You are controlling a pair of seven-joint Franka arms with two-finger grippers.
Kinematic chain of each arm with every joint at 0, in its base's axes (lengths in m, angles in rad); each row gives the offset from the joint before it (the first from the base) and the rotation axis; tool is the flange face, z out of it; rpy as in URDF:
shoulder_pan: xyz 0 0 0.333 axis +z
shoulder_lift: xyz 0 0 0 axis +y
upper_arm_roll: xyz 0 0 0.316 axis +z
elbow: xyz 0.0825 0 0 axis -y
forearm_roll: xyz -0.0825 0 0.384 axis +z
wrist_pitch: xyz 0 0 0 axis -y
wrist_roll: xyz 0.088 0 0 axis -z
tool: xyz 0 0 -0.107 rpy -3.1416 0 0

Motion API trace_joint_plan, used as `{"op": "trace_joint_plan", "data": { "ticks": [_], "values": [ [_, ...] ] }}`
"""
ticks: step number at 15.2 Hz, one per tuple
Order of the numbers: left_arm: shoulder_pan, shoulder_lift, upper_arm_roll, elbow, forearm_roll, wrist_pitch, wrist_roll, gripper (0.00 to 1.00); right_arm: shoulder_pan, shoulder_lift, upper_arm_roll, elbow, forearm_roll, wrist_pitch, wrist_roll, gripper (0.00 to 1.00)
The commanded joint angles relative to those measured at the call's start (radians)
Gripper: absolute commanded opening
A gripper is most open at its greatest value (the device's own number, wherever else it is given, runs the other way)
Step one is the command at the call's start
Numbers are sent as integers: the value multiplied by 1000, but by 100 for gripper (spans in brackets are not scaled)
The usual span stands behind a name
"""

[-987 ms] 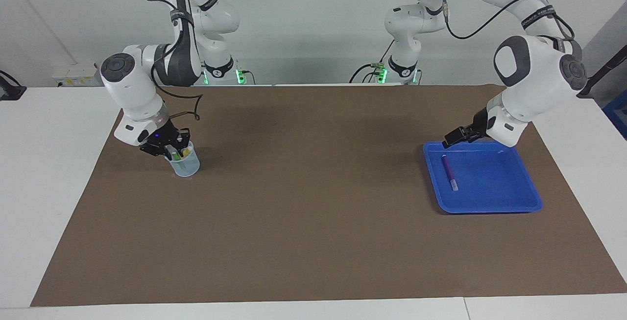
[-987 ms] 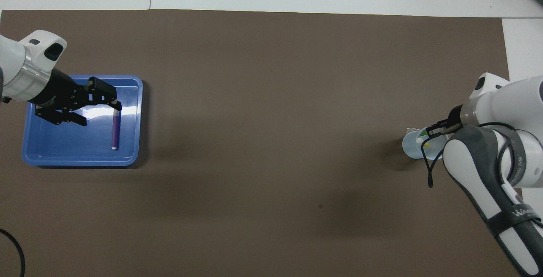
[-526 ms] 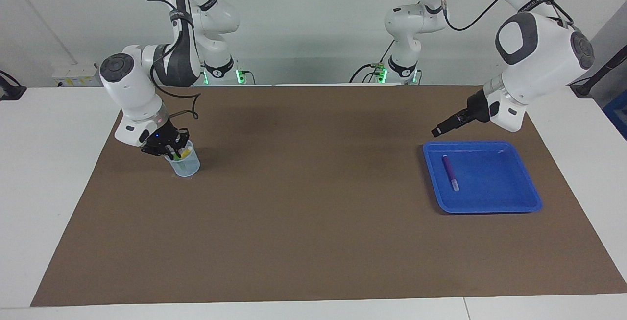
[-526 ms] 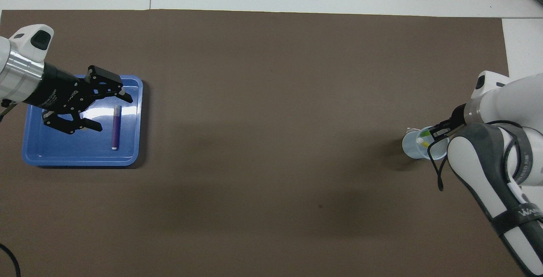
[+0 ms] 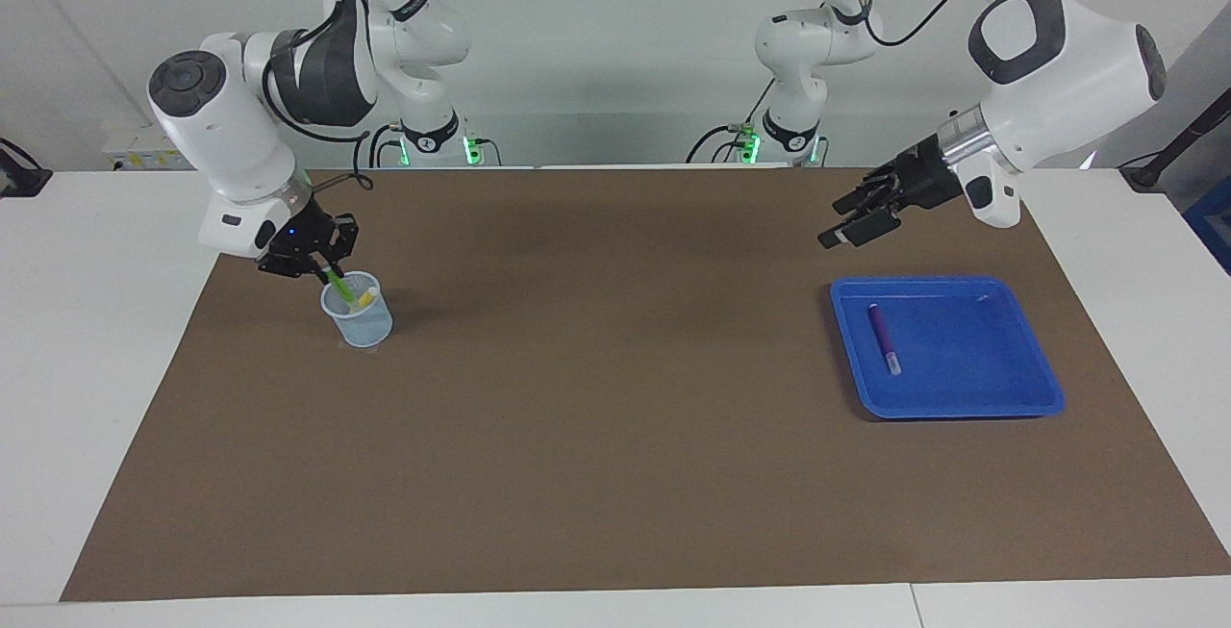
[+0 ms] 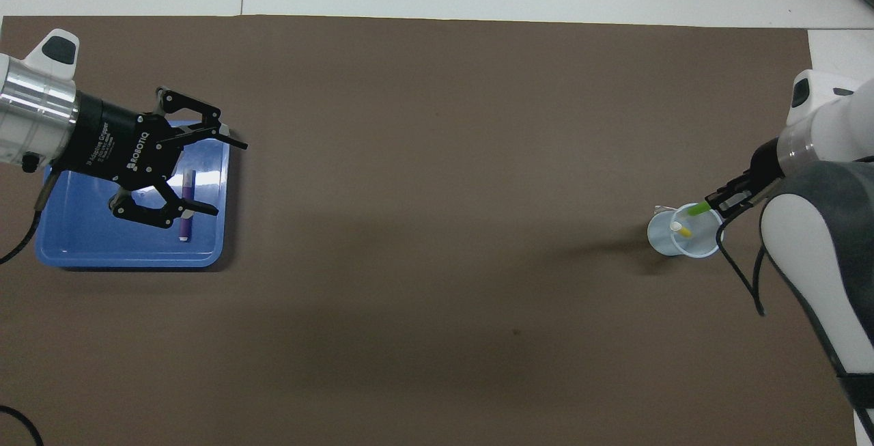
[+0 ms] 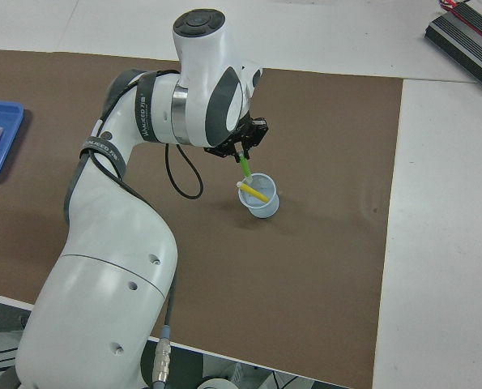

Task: Right arm passes pens to left for tray arrangement
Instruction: 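Carry the green pen toward the left gripper while the left gripper approaches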

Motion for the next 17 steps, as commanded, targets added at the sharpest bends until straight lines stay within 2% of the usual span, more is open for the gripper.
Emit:
{"op": "trace_joint_plan", "data": {
  "ticks": [1, 3, 8, 10, 13, 17],
  "values": [
    [-23, -53, 9, -81, -81, 70, -132, 94, 53, -21, 11, 65, 3, -73, 16, 0],
    [-37, -86, 9, -148, -147, 136, -206, 94, 84, -32, 30, 64, 43, -70, 103, 0],
    [-106, -166, 9, -302, -252, 271, -237, 96, 124, -33, 38, 39, 311, 25, 410, 0],
    [-136, -179, 9, -334, -281, 299, -246, 96, 165, -44, 38, 16, 370, 61, 564, 0],
    [-164, -180, 7, -342, -307, 354, -319, 96, 266, -69, 39, -43, 384, 185, 807, 0],
    [-210, -206, 7, -399, -347, 412, -353, 96, 373, -116, 39, -174, 439, 403, 991, 0]
  ]
}}
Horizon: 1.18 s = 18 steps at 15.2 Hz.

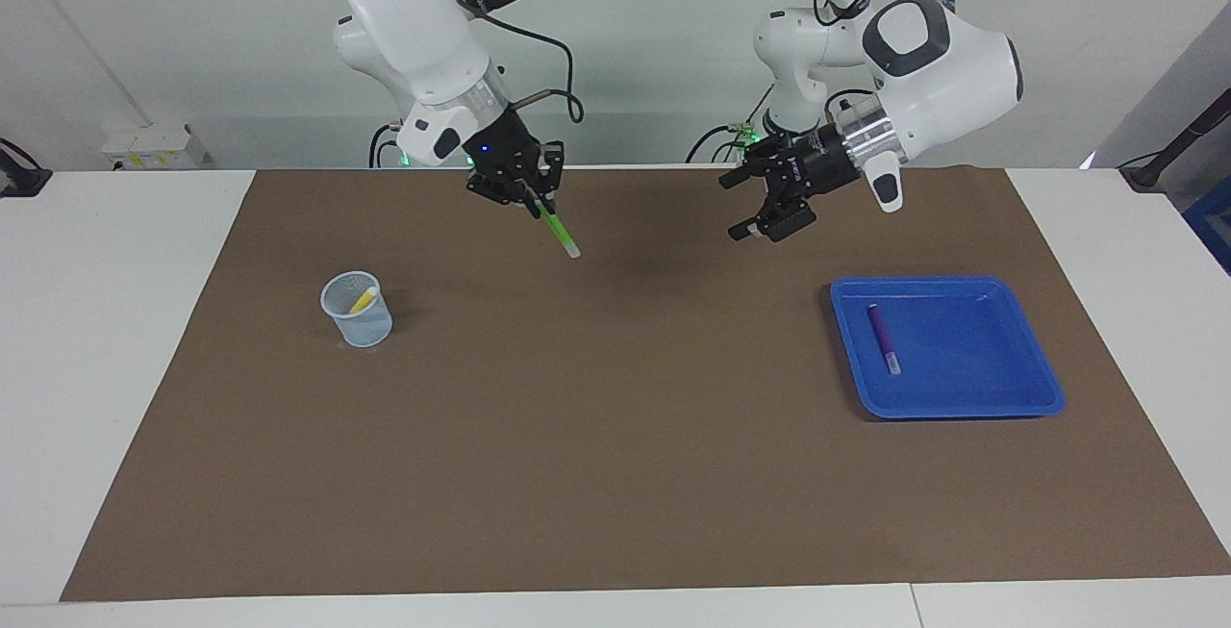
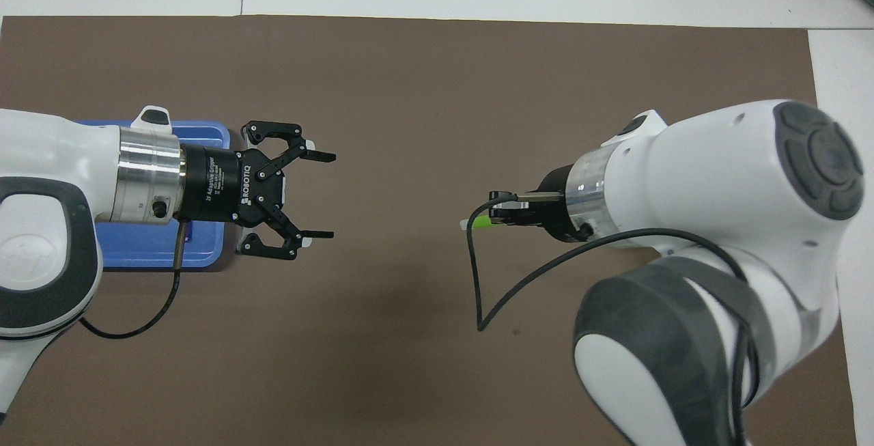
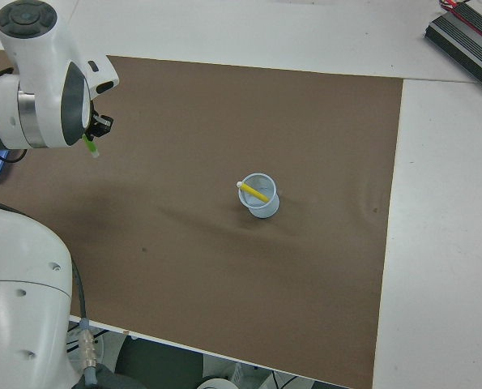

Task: Right arm passes pens to left for tray arrangement
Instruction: 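Carry the green pen toward the left gripper while the left gripper approaches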

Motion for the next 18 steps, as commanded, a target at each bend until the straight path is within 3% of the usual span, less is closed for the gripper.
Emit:
{"op": "trace_joint_plan", "data": {
  "ticks": [1, 8, 18],
  "values": [
    [-56, -60, 10, -96, -46, 101, -35, 96, 50, -71, -3, -135, 64, 167, 104, 0],
    [-193, -115, 10, -237, -120, 325, -38, 96, 155, -86, -3, -207, 70, 404, 371, 0],
    [-362, -132, 10, -318, -237, 581, -41, 94, 159, -89, -3, -210, 70, 407, 370, 0]
  ]
}}
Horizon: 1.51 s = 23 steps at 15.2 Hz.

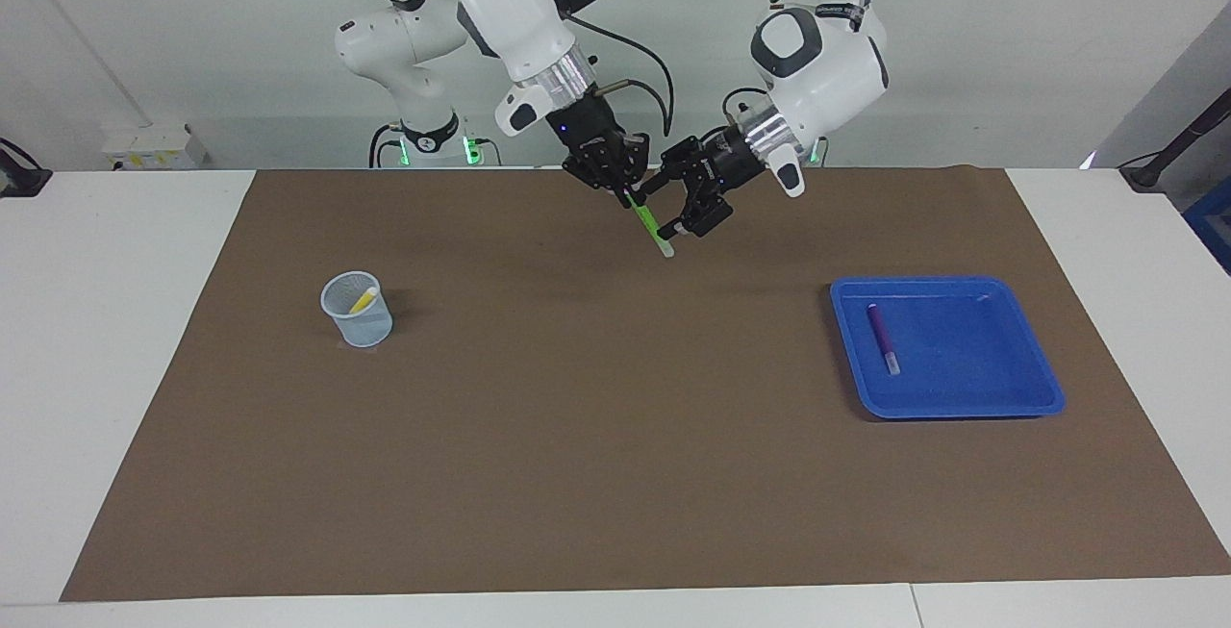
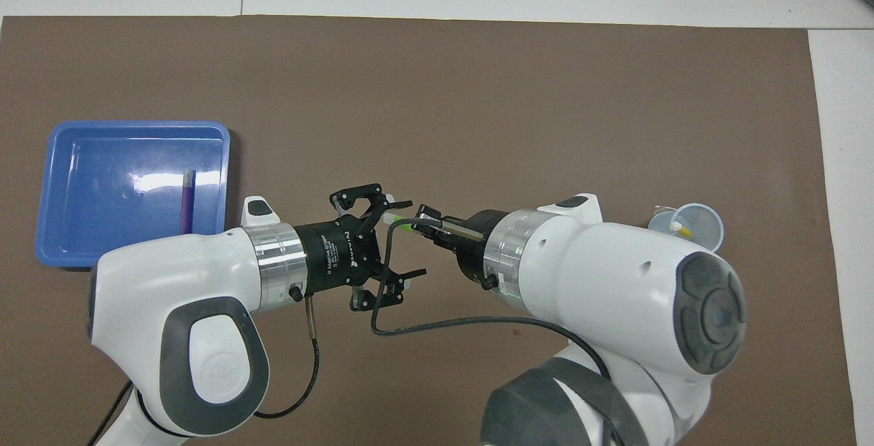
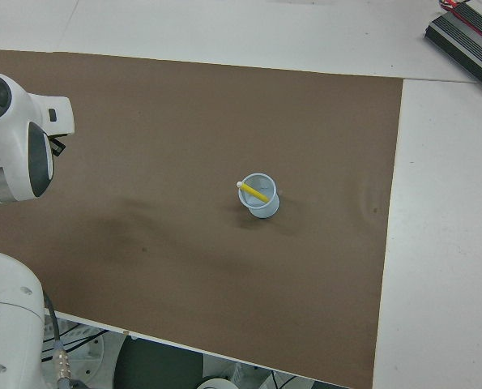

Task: Right arm passes pens to left for tray arrangement
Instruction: 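Close the left gripper on the green pen held by the right gripper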

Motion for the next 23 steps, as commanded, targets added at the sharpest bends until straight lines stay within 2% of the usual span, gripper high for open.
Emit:
{"op": "trace_joint_plan", "data": {
  "ticks": [1, 3, 6, 7, 8, 9, 10, 11, 18, 19, 20, 21, 23],
  "values": [
    [-36, -33, 12, -41, -36, 50, -11, 91, 0, -26, 0, -34, 28, 24, -7, 0],
    [-36, -35, 14, -41, -38, 49, -11, 78, 0, -26, -2, -34, 28, 24, -9, 0],
    [-29, -33, 16, -38, -36, 38, -8, 66, 0, -26, 0, -34, 28, 24, -9, 0],
    [-27, -33, 16, -36, -36, 36, -8, 58, 0, -26, -2, -34, 28, 24, -9, 0],
    [-27, -33, 16, -36, -36, 36, -7, 47, 0, -26, 0, -34, 28, 24, -10, 0],
    [-30, -33, 16, -36, -36, 42, -2, 30, 0, -26, 0, -34, 28, 24, -10, 0],
    [-35, -33, 16, -35, -35, 46, 7, 3, 0, -26, 0, -34, 28, 24, -10, 0],
    [-35, -31, 16, -33, -35, 47, 7, 0, 0, -26, -2, -34, 28, 24, -12, 0],
    [-29, -31, 16, -30, -35, 47, -8, 0, -6, -26, -2, -32, 28, 15, -12, 0],
    [-29, -31, 16, -30, -35, 47, -8, 0, -8, -26, -2, -32, 28, 12, -12, 17],
    [-29, -31, 16, -30, -35, 47, -8, 0, -8, -25, -2, -31, 28, 12, -10, 48],
    [-26, -31, 16, -30, -35, 49, -8, 0, -8, -25, -2, -31, 28, 10, -9, 99],
    [-22, -31, 17, -30, -33, 46, 7, 0, -8, -25, -2, -29, 28, 5, -10, 100]
  ]
}}
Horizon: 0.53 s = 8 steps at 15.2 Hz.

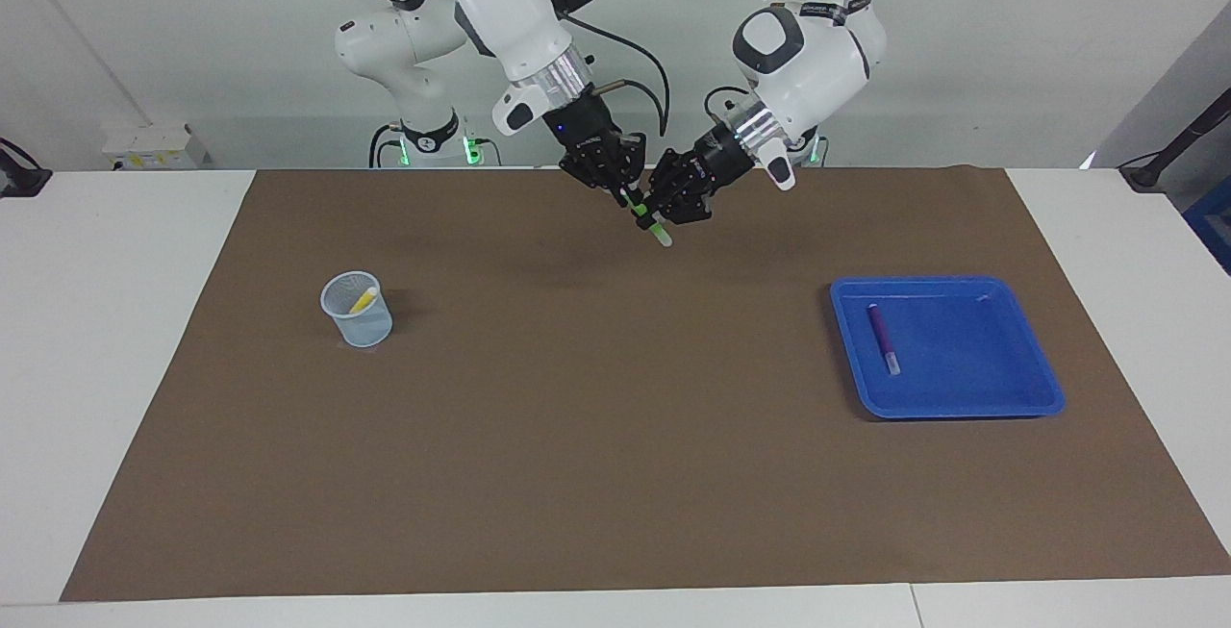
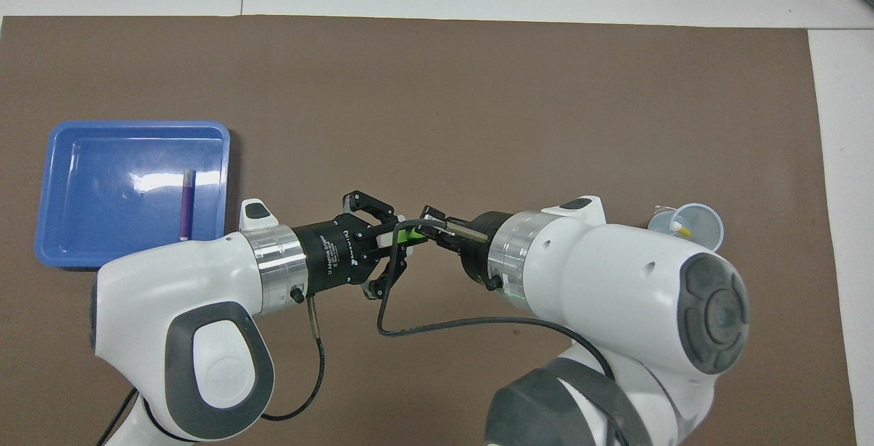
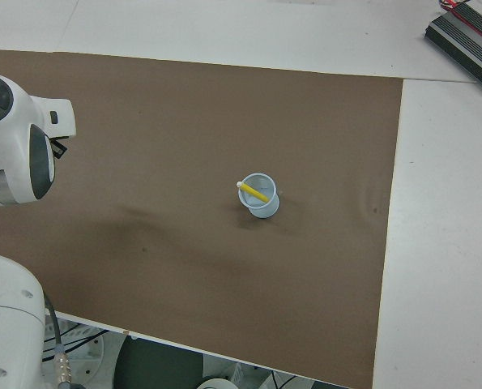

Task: Right arm passes pens to left for tray arrangement
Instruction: 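Close the left gripper on the green pen held by the right gripper, then open the right gripper and pull back while the left gripper holds the pen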

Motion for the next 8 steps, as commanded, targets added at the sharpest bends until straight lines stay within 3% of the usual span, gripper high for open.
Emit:
{"op": "trace_joint_plan", "data": {
  "ticks": [1, 4, 8],
  "values": [
    [-4, -28, 8, -22, -14, -7, 31, 0, -13, -17, 6, -14, 24, -5, -12, 100],
    [13, -31, 11, -28, -8, -47, 134, 0, -26, -20, -3, -9, 22, -94, -105, 100],
    [95, -47, 12, -32, 5, -175, 303, 0, -147, -46, -6, -15, 5, -323, -502, 100]
  ]
}}
